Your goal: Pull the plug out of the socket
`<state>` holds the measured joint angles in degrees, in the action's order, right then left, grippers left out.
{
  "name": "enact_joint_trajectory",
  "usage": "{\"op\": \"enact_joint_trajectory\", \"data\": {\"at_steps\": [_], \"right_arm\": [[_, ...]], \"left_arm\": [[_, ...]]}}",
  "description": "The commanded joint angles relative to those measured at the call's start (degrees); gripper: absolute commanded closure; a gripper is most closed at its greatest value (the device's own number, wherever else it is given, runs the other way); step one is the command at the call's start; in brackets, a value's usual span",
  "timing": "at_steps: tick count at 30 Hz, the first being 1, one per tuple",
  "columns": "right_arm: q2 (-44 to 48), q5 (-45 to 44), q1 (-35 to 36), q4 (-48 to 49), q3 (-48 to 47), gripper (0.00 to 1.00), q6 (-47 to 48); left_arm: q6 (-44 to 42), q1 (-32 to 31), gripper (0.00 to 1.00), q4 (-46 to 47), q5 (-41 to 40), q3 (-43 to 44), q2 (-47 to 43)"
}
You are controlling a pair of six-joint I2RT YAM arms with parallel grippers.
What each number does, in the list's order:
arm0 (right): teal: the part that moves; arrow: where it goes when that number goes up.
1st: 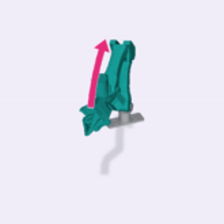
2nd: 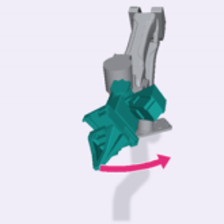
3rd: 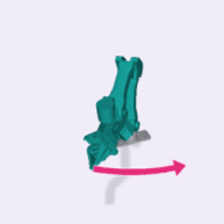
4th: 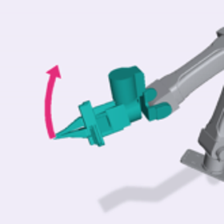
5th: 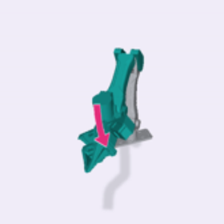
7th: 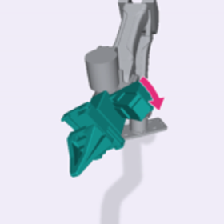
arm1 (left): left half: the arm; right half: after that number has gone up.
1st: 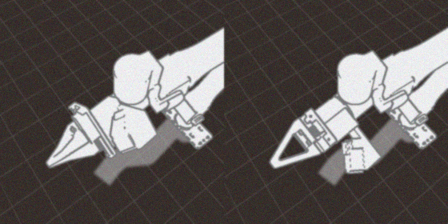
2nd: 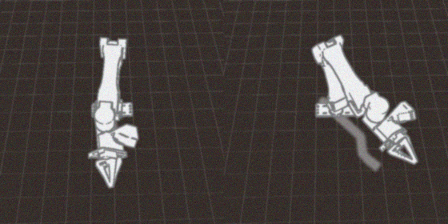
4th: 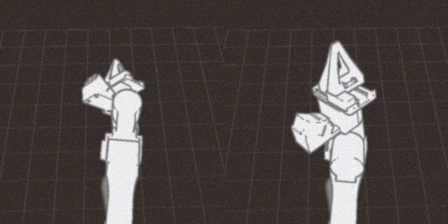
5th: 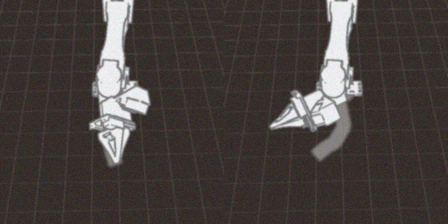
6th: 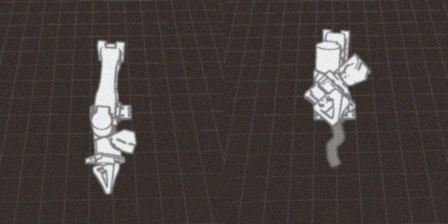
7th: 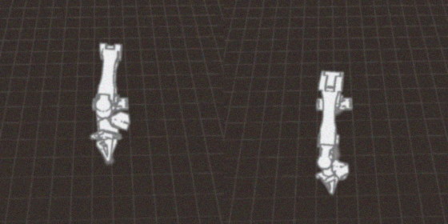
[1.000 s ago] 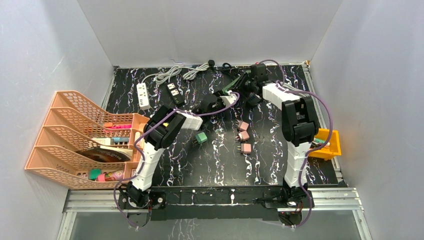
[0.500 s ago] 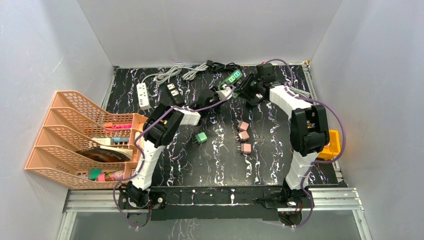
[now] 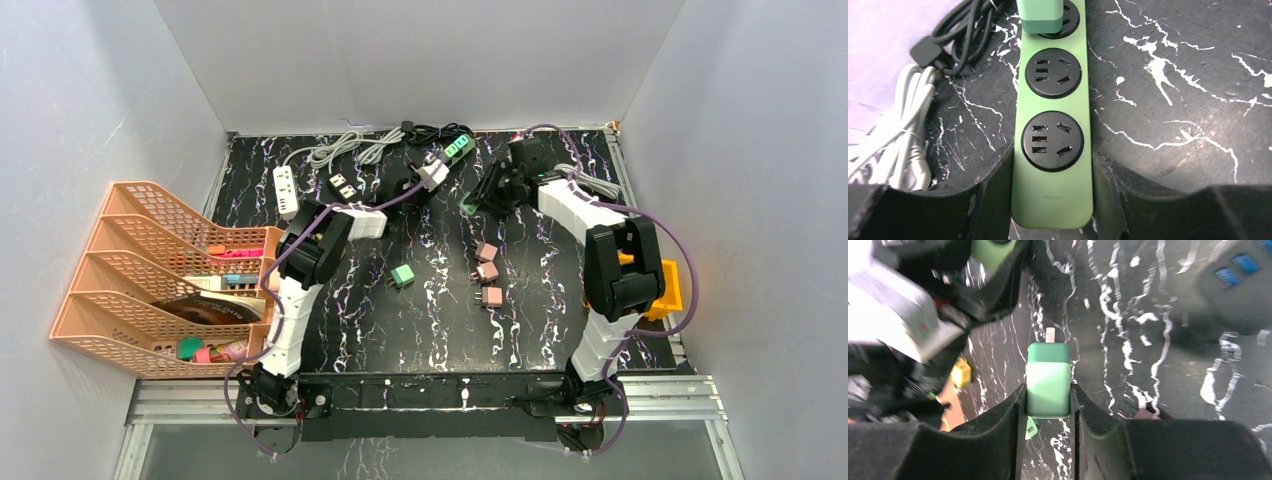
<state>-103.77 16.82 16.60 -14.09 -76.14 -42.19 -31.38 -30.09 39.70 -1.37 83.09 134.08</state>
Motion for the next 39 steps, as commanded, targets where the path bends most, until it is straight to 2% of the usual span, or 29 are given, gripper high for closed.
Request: {"op": "enact_joint_trajectory", "data": {"at_steps": [1,6,10,15,22,26,28,30,31,34,36,39], "right_arm": [[-0.6,2.4,8.4,1.5,0.5,1.00,10.7],[-2.3,9.7,12.5,10.7,4.6,1.00,14.8],[-7.4,13.5,14.4,12.2,1.1,1.00,17.1],[-13.8,14.7,17.0,13.3,-4.5,1.00,19.0],[-18.5,14.9,20.2,8.3,-9.0,1.00,22.7],[-17.3,12.6,21.3,6.0,-6.9,0.89,23.3],[-15.8,10.4,21.3,4.8,-5.3,0.77,23.6],[-14.1,8.0,21.3,3.2,-4.4,0.59,24.8],[-13.2,6.0,21.3,2.4,-4.3,0.52,25.3],[-9.7,-0.1,20.3,2.1,-4.2,0.49,25.8],[-7.1,-2.3,18.4,5.9,-2.9,0.41,24.1],[-4.0,-2.2,13.6,13.3,-0.4,0.37,18.1]], "left_arm": [[7.9,5.9,1.00,-15.1,16.4,1.8,-3.0],[5.9,7.5,1.00,-23.0,24.1,4.6,-3.1],[6.5,9.5,1.00,-27.8,30.8,7.2,-2.0],[7.5,10.5,1.00,-27.6,33.1,6.1,-2.7],[6.8,11.2,1.00,-28.1,33.0,5.1,-3.0],[7.4,11.6,1.00,-26.7,32.7,4.2,-3.3],[7.4,11.7,1.00,-25.7,32.3,3.3,-3.8],[7.5,12.0,1.00,-25.0,31.7,2.8,-4.3],[7.6,12.1,1.00,-24.7,31.4,2.6,-4.4],[7.8,12.3,1.00,-24.1,30.6,2.2,-4.8],[8.3,12.4,1.00,-23.3,30.4,1.7,-5.3],[9.2,12.4,1.00,-22.5,30.2,0.8,-6.1]]}}
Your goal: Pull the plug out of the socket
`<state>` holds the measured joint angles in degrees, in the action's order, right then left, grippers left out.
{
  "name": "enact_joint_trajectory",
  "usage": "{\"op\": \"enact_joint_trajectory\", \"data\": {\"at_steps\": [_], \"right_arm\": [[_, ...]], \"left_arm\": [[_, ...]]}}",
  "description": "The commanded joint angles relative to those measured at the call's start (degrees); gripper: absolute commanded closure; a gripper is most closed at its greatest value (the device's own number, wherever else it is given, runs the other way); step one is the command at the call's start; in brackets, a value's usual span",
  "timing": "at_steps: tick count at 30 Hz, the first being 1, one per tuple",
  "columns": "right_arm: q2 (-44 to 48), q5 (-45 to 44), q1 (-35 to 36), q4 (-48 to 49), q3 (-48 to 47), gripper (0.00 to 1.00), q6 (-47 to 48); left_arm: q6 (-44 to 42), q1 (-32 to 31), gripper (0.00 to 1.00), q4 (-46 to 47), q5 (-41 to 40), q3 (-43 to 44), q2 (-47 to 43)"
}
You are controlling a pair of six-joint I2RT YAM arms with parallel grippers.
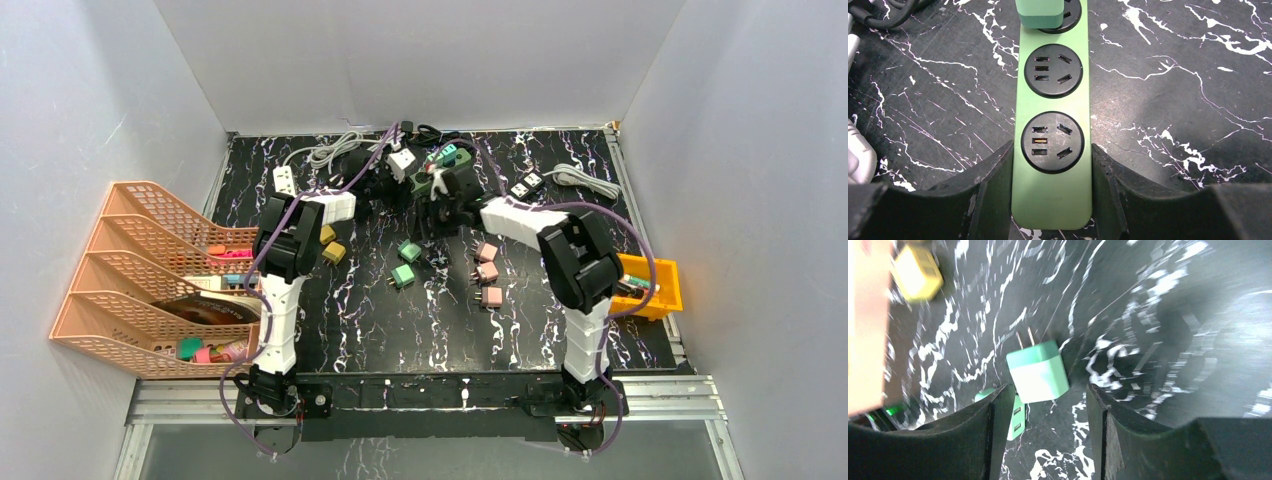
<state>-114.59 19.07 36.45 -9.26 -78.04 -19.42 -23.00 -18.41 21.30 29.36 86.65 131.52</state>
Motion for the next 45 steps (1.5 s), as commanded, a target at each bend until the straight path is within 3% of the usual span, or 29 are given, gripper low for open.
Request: {"op": "enact_joint_trajectory", "data": {"at_steps": [1,5,8,17,22,35,39,41,43,44,45], "right_arm": [[7.6,-4.4,-8.3,10.8,2.4,0.37,-7.1],[8.6,-6.1,-14.9,17.2,3.1,0.36,-14.7],[4.7,-10.8,-15.7,11.7,-4.3,0.36,-16.2],[-6.5,-10.5,-15.8,6.1,-19.7,0.32,-24.2],[-12.1,-9.2,-15.8,-1.6,-27.9,0.30,-24.9],[-18.9,-7.0,-15.7,-4.7,-33.3,0.32,-25.4],[-20.7,-6.4,-15.8,-5.3,-35.2,0.44,-25.4],[-20.9,-6.3,-15.7,-5.0,-34.9,0.62,-25.3],[-20.5,-6.6,-15.7,-4.7,-34.2,0.93,-25.1],[-20.2,-7.0,-15.7,-4.6,-33.7,1.00,-25.0],[-19.8,-7.2,-15.7,-4.7,-33.3,1.00,-24.6]], "left_arm": [[1.2,0.7,1.00,-3.5,-0.7,-3.2,-3.9],[3.6,0.6,1.00,1.1,-1.8,-6.1,-5.7],[4.4,-0.5,1.00,6.1,-4.1,-9.7,-8.1],[-4.3,-8.9,1.00,17.7,-24.3,-17.1,-10.9],[-7.2,-11.5,1.00,23.3,-31.4,-18.4,-10.5],[-15.2,-14.4,1.00,34.2,-40.8,-21.1,-8.8],[-15.6,-14.6,1.00,35.3,-41.0,-21.0,-8.3],[-15.9,-14.7,1.00,35.3,-41.0,-20.6,-7.7],[-16.5,-14.6,1.00,35.2,-41.2,-20.2,-6.9],[-16.7,-14.6,1.00,35.1,-41.2,-20.0,-6.7],[-16.8,-14.6,1.00,34.9,-41.2,-19.7,-6.3]]}}
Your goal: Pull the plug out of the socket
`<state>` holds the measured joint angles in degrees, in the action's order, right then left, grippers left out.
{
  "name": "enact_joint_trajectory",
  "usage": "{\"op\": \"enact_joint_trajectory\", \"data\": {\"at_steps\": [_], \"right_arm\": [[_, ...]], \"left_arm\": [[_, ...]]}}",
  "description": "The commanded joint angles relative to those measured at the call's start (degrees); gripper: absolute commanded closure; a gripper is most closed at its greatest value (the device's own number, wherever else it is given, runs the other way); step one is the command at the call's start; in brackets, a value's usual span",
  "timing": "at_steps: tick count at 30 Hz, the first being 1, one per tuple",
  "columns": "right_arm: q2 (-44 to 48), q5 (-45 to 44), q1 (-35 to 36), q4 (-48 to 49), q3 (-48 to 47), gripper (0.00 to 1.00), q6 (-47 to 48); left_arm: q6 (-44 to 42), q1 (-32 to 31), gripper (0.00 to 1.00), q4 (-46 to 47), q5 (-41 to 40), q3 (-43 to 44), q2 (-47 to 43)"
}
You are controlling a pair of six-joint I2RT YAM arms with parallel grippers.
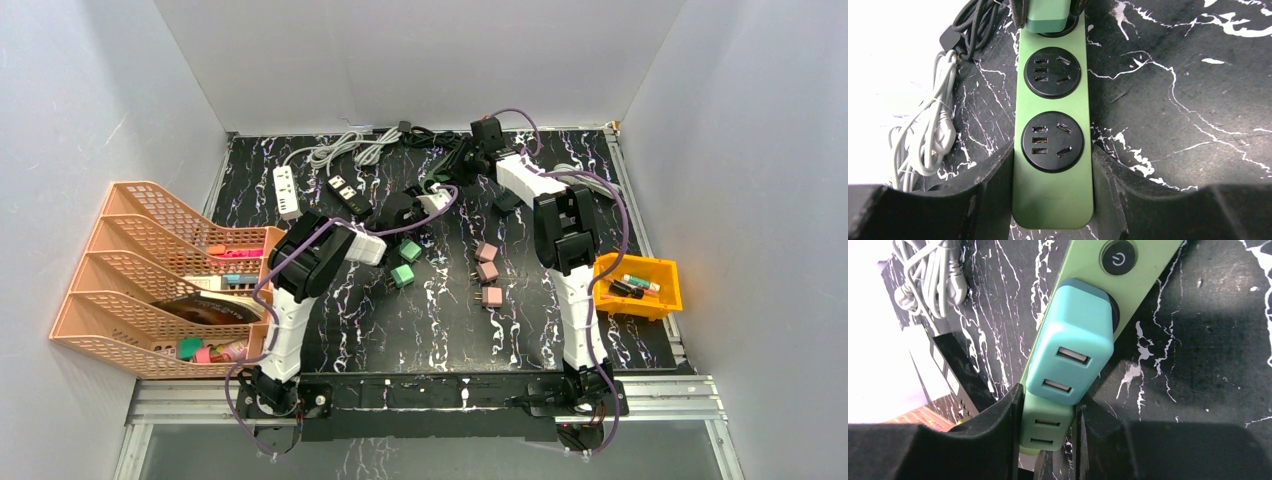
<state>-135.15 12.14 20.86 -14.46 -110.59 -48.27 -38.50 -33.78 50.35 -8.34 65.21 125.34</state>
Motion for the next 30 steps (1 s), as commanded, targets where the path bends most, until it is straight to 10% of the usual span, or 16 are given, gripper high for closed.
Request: {"op": "enact_joint_trajectory", "data": {"at_steps": [1,15,20,26,30], "right_arm": [[1.2,-0.5,-0.1,0.2,-0.4,1.00,4.8],[9.4,-8.1,1.8,-11.9,-3.9,1.00,12.4],[12.4,11.4,-1.3,0.5,6.1,1.00,4.8],[12.9,-9.3,2.1,-10.7,1.4,1.00,14.0],[15.4,14.7,-1.0,6.1,11.2,1.00,9.3]], "left_arm": [[-1.4,0.7,1.00,5.2,-3.6,2.3,0.2],[10.2,5.8,1.00,-27.8,-1.7,22.8,8.4],[12.7,6.5,1.00,-30.3,-1.8,24.9,9.4],[14.1,7.1,1.00,-31.7,-1.6,25.5,9.2],[14.8,7.5,1.00,-31.6,-1.3,25.3,8.9]]}}
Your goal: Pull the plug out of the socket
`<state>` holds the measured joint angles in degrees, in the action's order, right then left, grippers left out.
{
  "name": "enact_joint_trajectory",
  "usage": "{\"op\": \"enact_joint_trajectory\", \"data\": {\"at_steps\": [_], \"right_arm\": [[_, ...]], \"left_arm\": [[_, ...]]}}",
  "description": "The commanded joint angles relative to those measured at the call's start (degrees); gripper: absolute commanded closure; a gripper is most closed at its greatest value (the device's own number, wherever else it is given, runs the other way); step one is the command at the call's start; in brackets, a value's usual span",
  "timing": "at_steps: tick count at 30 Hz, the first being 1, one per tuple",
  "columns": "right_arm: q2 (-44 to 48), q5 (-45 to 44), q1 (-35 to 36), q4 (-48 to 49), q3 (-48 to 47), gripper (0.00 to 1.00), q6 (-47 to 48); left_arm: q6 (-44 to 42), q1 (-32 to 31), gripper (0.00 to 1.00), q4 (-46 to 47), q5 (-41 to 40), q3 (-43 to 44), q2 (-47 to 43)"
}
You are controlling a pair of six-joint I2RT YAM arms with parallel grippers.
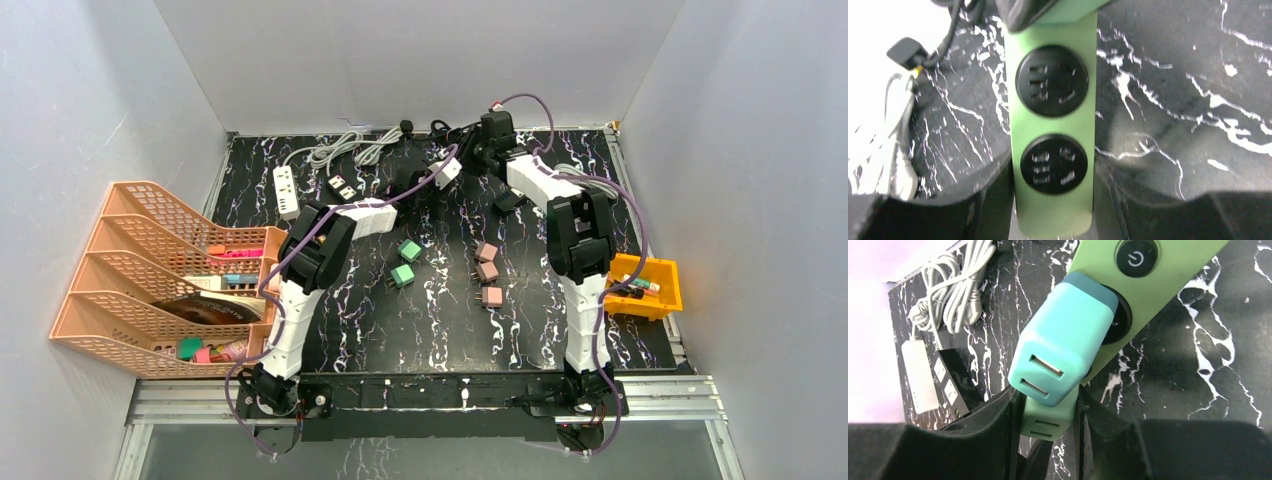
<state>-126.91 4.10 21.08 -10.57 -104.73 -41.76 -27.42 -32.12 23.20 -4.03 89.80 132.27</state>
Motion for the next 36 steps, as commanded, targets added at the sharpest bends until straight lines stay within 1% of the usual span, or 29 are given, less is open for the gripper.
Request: {"op": "enact_joint_trajectory", "data": {"at_steps": [1,3,4,5,7,8,10,11,12,13,15,16,17,18,19,20,22,23,24,25,26,27,28,29,31,33,34,35,36], "right_arm": [[5.5,18.7,-1.2,-5.4,2.0,1.00,3.8],[2.5,-1.5,1.3,-19.7,-7.5,1.00,8.9],[2.5,-6.4,2.1,-21.1,-8.3,1.00,9.9],[3.8,-4.4,1.8,-17.8,-5.8,1.00,10.0],[7.4,14.3,-1.7,-2.9,4.8,1.00,4.7],[7.0,14.0,-2.0,-6.3,4.1,1.00,2.8],[5.1,-9.8,1.7,-19.9,-4.6,1.00,8.7],[6.3,-9.3,1.6,-17.8,-2.1,1.00,9.6],[8.2,0.5,-0.4,-10.4,2.9,1.00,7.1],[9.4,1.9,-1.4,-9.3,3.6,1.00,4.8],[9.0,-13.7,1.8,-18.1,-1.6,1.00,9.2],[10.2,-4.1,0.6,-14.6,1.5,1.00,9.6],[11.2,8.9,-2.2,-5.0,6.6,1.00,5.9],[11.0,6.2,-2.9,-8.9,6.1,1.00,4.7],[10.1,-10.4,0.1,-16.2,1.9,1.00,8.7],[9.9,-18.7,2.8,-17.9,-0.1,1.00,11.6],[12.3,0.2,-1.0,-8.5,7.7,1.00,8.5],[12.5,-4.8,-0.9,-11.3,7.5,1.00,8.3],[11.8,-18.9,2.5,-15.6,4.9,1.00,11.2],[11.7,-20.0,4.0,-15.8,3.8,1.00,13.2],[12.3,-12.3,2.4,-12.6,6.0,1.00,12.3],[12.8,-10.7,1.0,-12.1,7.3,1.00,10.4],[12.9,-17.3,2.2,-13.8,6.9,1.00,11.5],[13.2,-18.5,3.1,-14.1,6.7,1.00,12.4],[14.2,0.3,-1.7,-8.6,11.2,1.00,9.8],[13.1,-19.8,3.6,-17.4,6.0,1.00,15.9],[13.9,-13.2,1.9,-15.7,8.1,1.00,15.4],[14.9,-1.7,-1.3,-11.2,12.0,1.00,11.6],[15.6,-3.2,-1.2,-10.8,12.9,1.00,11.1]], "left_arm": [[3.9,5.8,1.00,-4.5,-5.5,0.7,1.9],[4.2,5.9,1.00,-4.4,-5.5,0.5,1.5],[4.3,6.0,1.00,-4.4,-5.4,0.3,1.4],[4.4,6.1,1.00,-4.2,-5.3,0.0,1.1],[4.6,6.2,1.00,-4.1,-5.1,-0.2,0.8],[4.9,6.3,1.00,-4.1,-5.0,-0.2,0.7],[5.2,6.4,1.00,-4.3,-5.0,-0.3,0.5],[5.1,6.6,1.00,-4.3,-4.9,-0.6,0.2],[5.1,6.6,1.00,-3.9,-4.8,-1.0,0.0],[5.1,6.7,1.00,-3.7,-4.8,-1.2,0.0],[5.6,6.8,1.00,-4.3,-4.9,-0.8,0.0],[5.7,6.9,1.00,-4.1,-4.7,-1.0,-0.1],[5.7,6.9,1.00,-3.6,-4.6,-1.4,-0.3],[5.6,7.0,1.00,-3.4,-4.6,-1.5,-0.3],[5.7,7.0,1.00,-3.7,-4.8,-1.1,-0.1],[5.8,7.1,1.00,-4.1,-4.8,-1.0,-0.1],[5.7,7.1,1.00,-3.6,-4.5,-1.7,-0.5],[5.5,7.1,1.00,-3.6,-4.6,-1.6,-0.4],[5.6,7.2,1.00,-4.1,-4.8,-1.4,-0.3],[5.7,7.3,1.00,-4.2,-4.9,-1.3,-0.4],[5.7,7.3,1.00,-3.7,-4.8,-1.8,-0.5],[5.5,7.5,1.00,-3.3,-4.9,-2.1,-0.5],[5.3,7.7,1.00,-3.7,-5.0,-1.9,-0.4],[5.4,7.9,1.00,-4.2,-5.2,-1.7,-0.4],[5.4,8.2,1.00,-3.7,-4.8,-2.4,-0.9],[5.4,8.4,1.00,-4.3,-5.0,-2.3,-1.0],[5.3,8.5,1.00,-4.3,-5.1,-2.4,-1.1],[5.3,8.6,1.00,-3.9,-4.9,-2.7,-1.3],[5.5,8.8,1.00,-3.7,-4.8,-2.6,-1.3]]}}
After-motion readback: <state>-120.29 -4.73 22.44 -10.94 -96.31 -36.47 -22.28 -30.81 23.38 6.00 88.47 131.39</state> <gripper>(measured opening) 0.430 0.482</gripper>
